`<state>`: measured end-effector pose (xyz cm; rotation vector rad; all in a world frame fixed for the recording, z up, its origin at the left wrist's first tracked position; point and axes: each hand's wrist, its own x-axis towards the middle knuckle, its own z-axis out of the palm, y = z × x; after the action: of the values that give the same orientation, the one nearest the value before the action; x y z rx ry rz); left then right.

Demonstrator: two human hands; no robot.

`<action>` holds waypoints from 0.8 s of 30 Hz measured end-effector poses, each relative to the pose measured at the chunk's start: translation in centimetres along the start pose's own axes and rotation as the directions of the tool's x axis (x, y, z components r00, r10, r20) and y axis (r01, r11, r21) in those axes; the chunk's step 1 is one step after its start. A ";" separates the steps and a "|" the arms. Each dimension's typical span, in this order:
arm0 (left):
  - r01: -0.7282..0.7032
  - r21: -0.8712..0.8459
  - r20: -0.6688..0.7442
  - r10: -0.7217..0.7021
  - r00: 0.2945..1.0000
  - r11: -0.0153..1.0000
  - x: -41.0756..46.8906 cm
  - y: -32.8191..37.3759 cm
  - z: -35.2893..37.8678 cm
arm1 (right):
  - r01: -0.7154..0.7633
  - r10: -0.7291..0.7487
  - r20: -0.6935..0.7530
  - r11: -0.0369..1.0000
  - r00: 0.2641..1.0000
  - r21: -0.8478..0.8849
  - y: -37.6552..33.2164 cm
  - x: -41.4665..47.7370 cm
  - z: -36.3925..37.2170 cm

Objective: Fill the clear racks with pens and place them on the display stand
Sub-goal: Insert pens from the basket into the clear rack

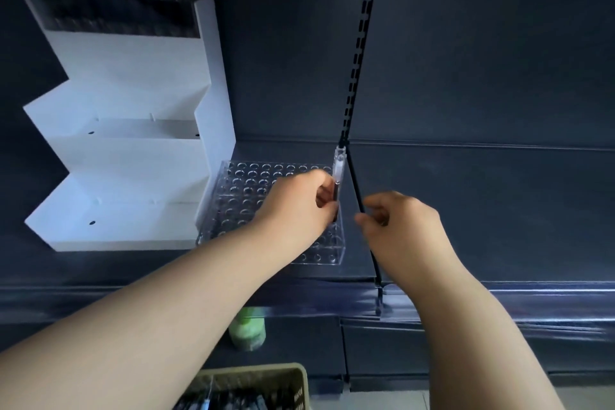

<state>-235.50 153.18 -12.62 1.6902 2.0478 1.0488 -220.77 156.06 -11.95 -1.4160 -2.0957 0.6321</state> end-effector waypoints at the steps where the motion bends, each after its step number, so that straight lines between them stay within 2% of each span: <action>1: 0.003 0.014 0.026 -0.003 1.000 1.000 0.1 -0.1 0.2 | 0.000 0.000 0.005 1.000 1.000 0.002 0.0 0.0 0.0; 5: 0.023 0.079 0.055 -0.027 0.998 0.997 0.2 -0.1 0.6 | -0.001 0.001 0.018 1.000 1.000 0.012 0.3 -0.1 0.0; 13: 0.126 0.077 0.037 -0.129 0.991 0.989 0.3 0.0 0.4 | -0.026 0.026 0.077 1.000 0.997 0.000 0.5 -0.6 0.1; 24: 0.105 0.157 0.046 -0.114 0.992 0.982 0.2 -0.7 0.4 | -0.016 0.027 0.140 0.997 0.990 -0.079 0.2 -0.7 0.4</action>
<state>-235.80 153.50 -13.35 1.6357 2.2091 0.8189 -220.65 155.49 -12.46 -1.4765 -2.2396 0.6840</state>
